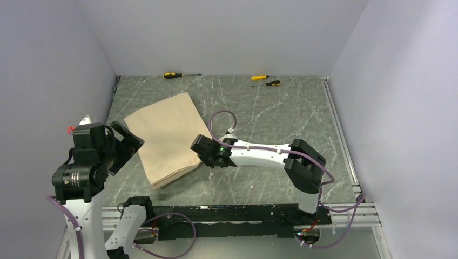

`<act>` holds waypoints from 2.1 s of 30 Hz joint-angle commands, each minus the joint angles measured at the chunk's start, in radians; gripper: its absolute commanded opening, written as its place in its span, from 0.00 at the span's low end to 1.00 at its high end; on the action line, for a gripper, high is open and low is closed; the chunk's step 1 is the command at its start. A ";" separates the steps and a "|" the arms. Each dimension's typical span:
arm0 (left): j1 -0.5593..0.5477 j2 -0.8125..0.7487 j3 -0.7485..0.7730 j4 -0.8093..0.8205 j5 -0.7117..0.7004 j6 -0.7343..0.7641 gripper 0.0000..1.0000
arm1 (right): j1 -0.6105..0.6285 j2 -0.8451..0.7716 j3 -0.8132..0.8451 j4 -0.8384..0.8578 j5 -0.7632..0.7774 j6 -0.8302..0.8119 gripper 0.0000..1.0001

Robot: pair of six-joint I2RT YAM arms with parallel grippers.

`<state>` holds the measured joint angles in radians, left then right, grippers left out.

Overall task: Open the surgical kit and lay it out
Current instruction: Move the surgical kit at the center of the board.

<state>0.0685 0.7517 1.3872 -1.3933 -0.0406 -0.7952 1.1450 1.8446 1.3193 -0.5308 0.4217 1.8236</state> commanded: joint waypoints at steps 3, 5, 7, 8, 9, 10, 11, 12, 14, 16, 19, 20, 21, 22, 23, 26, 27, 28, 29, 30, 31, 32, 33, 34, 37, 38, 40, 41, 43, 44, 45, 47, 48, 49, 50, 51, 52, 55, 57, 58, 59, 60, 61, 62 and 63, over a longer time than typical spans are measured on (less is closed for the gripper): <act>-0.001 0.021 -0.009 0.060 0.014 -0.020 0.91 | -0.060 -0.108 0.015 -0.053 0.073 -0.222 0.00; -0.003 0.031 -0.014 0.068 0.006 -0.017 0.91 | -0.091 -0.138 -0.013 -0.012 0.055 -0.297 0.00; -0.002 0.043 -0.016 0.081 0.000 -0.013 0.91 | -0.117 -0.154 -0.017 -0.023 0.063 -0.345 0.00; -0.001 0.049 -0.017 0.087 -0.003 -0.010 0.91 | -0.128 -0.161 -0.019 -0.029 0.072 -0.367 0.00; -0.002 0.054 -0.018 0.096 -0.004 -0.010 0.92 | -0.142 -0.169 -0.024 -0.020 0.076 -0.399 0.00; -0.002 0.060 -0.021 0.105 -0.002 -0.009 0.91 | -0.157 -0.175 -0.032 -0.004 0.076 -0.434 0.00; -0.002 0.066 -0.024 0.119 0.003 -0.005 0.92 | -0.175 -0.180 -0.041 0.024 0.071 -0.497 0.00; -0.002 0.073 -0.027 0.138 0.011 -0.004 0.92 | -0.195 -0.185 -0.050 0.057 0.062 -0.551 0.00; -0.002 0.095 -0.035 0.184 0.058 0.014 0.92 | -0.246 -0.180 -0.056 0.126 0.015 -0.686 0.00; -0.002 0.121 -0.042 0.236 0.137 0.033 0.92 | -0.309 -0.166 -0.038 0.152 -0.050 -0.794 0.00; -0.002 0.157 -0.060 0.299 0.223 0.054 0.92 | -0.389 -0.149 -0.031 0.192 -0.138 -0.940 0.00; -0.001 0.168 -0.068 0.314 0.239 0.061 0.92 | -0.407 -0.146 -0.038 0.212 -0.167 -0.984 0.00; -0.001 0.183 -0.076 0.326 0.252 0.066 0.92 | -0.424 -0.141 -0.037 0.220 -0.188 -1.020 0.00; -0.001 0.199 -0.081 0.336 0.262 0.073 0.92 | -0.438 -0.133 -0.033 0.227 -0.208 -1.060 0.00; -0.002 0.214 -0.082 0.343 0.259 0.077 0.93 | -0.454 -0.117 -0.022 0.232 -0.241 -1.108 0.00; -0.002 0.259 -0.088 0.395 0.241 0.102 0.93 | -0.489 -0.078 0.021 0.194 -0.317 -1.210 0.00; -0.001 0.276 -0.090 0.419 0.232 0.117 0.93 | -0.496 -0.069 0.033 0.179 -0.318 -1.230 0.00; -0.002 0.294 -0.087 0.442 0.221 0.134 0.93 | -0.503 -0.059 0.043 0.166 -0.321 -1.242 0.00; -0.002 0.319 -0.084 0.459 0.207 0.152 0.94 | -0.513 -0.051 0.057 0.151 -0.334 -1.251 0.00; -0.001 0.343 -0.076 0.474 0.196 0.171 0.94 | -0.521 -0.039 0.072 0.129 -0.344 -1.254 0.00; -0.002 0.375 -0.065 0.486 0.189 0.197 0.94 | -0.527 -0.027 0.096 0.095 -0.349 -1.245 0.00; -0.002 0.407 -0.055 0.494 0.186 0.222 0.94 | -0.529 -0.016 0.125 0.058 -0.351 -1.240 0.03; -0.002 0.448 -0.049 0.507 0.183 0.255 0.94 | -0.530 -0.007 0.158 -0.001 -0.343 -1.225 0.18; -0.002 0.480 -0.044 0.518 0.173 0.280 0.94 | -0.529 -0.003 0.187 -0.046 -0.328 -1.204 0.28; -0.002 0.561 -0.045 0.558 0.160 0.353 0.97 | -0.528 -0.016 0.220 -0.133 -0.285 -1.123 0.54; -0.002 0.583 -0.046 0.573 0.155 0.375 0.98 | -0.528 -0.025 0.218 -0.152 -0.277 -1.097 0.60; -0.001 0.635 -0.040 0.595 0.148 0.424 0.99 | -0.528 -0.042 0.206 -0.187 -0.248 -1.046 0.68; -0.001 0.657 -0.033 0.608 0.153 0.444 0.99 | -0.527 -0.053 0.184 -0.175 -0.256 -1.036 0.70; -0.001 0.703 -0.005 0.624 0.170 0.488 1.00 | -0.522 -0.069 0.148 -0.164 -0.267 -0.999 0.72; -0.001 0.728 0.013 0.623 0.175 0.509 0.99 | -0.518 -0.078 0.135 -0.166 -0.269 -0.979 0.73; -0.001 0.751 0.043 0.619 0.177 0.526 0.99 | -0.511 -0.086 0.122 -0.173 -0.261 -0.950 0.75; -0.001 0.791 0.075 0.621 0.188 0.557 0.99 | -0.503 -0.111 0.078 -0.153 -0.272 -0.893 0.80; -0.001 0.809 0.085 0.630 0.202 0.578 1.00 | -0.500 -0.124 0.049 -0.130 -0.281 -0.864 0.81; -0.002 0.829 0.088 0.645 0.219 0.601 0.99 | -0.494 -0.140 0.013 -0.084 -0.285 -0.847 0.81; -0.001 0.845 0.088 0.674 0.236 0.622 1.00 | -0.486 -0.154 -0.023 -0.020 -0.280 -0.824 0.81; -0.001 0.864 0.089 0.690 0.251 0.642 0.99 | -0.476 -0.163 -0.056 0.022 -0.271 -0.805 0.81; -0.001 0.892 0.098 0.693 0.264 0.665 0.99 | -0.475 -0.166 -0.082 0.069 -0.283 -0.795 0.80; 0.003 0.940 0.119 0.700 0.275 0.691 0.99 | -0.468 -0.148 -0.108 0.139 -0.284 -0.787 0.73; 0.011 0.957 0.120 0.728 0.293 0.686 1.00 | -0.466 -0.121 -0.115 0.158 -0.269 -0.769 0.71; 0.013 0.964 0.121 0.746 0.307 0.690 1.00 | -0.465 -0.112 -0.121 0.169 -0.275 -0.757 0.70; 0.014 0.970 0.122 0.756 0.316 0.697 0.99 | -0.464 -0.105 -0.127 0.192 -0.281 -0.759 0.69; 0.015 0.978 0.126 0.763 0.323 0.702 1.00 | -0.461 -0.099 -0.132 0.208 -0.276 -0.763 0.68; 0.017 0.986 0.129 0.767 0.330 0.706 0.99 | -0.457 -0.093 -0.134 0.213 -0.266 -0.760 0.66; 0.017 0.997 0.134 0.764 0.335 0.711 1.00 | -0.458 -0.085 -0.139 0.221 -0.265 -0.757 0.65; 0.019 1.005 0.140 0.758 0.340 0.715 0.99 | -0.456 -0.079 -0.146 0.233 -0.267 -0.754 0.64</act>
<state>0.0788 1.7451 1.4746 -0.6876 0.2398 -0.1299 0.6811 1.7405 1.1969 -0.3992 0.1291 1.0359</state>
